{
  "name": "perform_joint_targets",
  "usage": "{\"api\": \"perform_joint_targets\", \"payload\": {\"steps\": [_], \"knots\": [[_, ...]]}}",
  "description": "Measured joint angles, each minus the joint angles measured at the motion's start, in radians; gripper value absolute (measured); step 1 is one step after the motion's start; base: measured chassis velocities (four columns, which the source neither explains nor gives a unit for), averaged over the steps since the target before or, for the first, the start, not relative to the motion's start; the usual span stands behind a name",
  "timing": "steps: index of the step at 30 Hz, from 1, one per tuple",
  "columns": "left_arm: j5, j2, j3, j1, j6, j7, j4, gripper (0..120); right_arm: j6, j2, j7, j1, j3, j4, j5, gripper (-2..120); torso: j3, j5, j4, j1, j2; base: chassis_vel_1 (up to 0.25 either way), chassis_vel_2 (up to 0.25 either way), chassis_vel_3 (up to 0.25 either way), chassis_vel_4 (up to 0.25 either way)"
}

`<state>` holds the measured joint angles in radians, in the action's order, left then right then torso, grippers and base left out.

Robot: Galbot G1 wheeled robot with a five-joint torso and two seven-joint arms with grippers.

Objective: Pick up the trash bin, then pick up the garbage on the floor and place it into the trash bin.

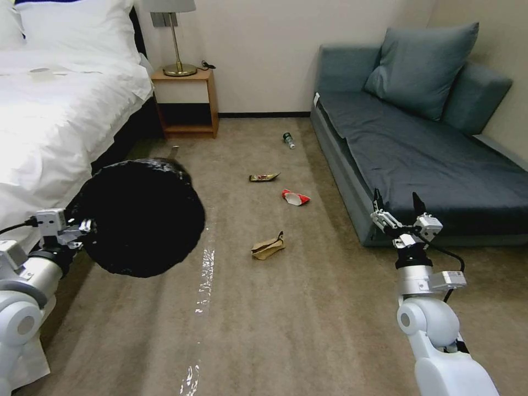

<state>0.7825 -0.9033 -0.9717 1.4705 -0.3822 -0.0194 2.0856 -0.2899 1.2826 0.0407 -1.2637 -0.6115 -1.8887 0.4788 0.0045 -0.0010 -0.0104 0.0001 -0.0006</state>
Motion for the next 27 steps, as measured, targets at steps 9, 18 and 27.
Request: {"api": "perform_joint_targets", "payload": {"steps": [9,18,27], "knots": [[0.069,-0.045,-0.040,0.012,-0.180,0.193,0.000,0,-0.001,0.002,-0.004,-0.004,-0.018,0.015,-0.035,100,0.000,-0.0001,0.0003,0.000,0.000,0.000,0.000,0.000,0.000],[0.099,-0.064,-0.062,-0.005,-0.216,0.119,-0.062,0,-0.015,0.014,0.026,-0.011,-0.018,0.019,-0.040,100,0.000,-0.0001,-0.0001,0.000,0.000,0.000,0.000,0.000,0.000],[0.075,-0.071,-0.072,-0.008,-0.205,0.057,-0.114,0,-0.031,0.008,0.039,-0.011,-0.021,0.031,-0.052,100,0.000,-0.0001,0.0002,0.000,0.000,0.000,0.000,0.000,0.000]]}}
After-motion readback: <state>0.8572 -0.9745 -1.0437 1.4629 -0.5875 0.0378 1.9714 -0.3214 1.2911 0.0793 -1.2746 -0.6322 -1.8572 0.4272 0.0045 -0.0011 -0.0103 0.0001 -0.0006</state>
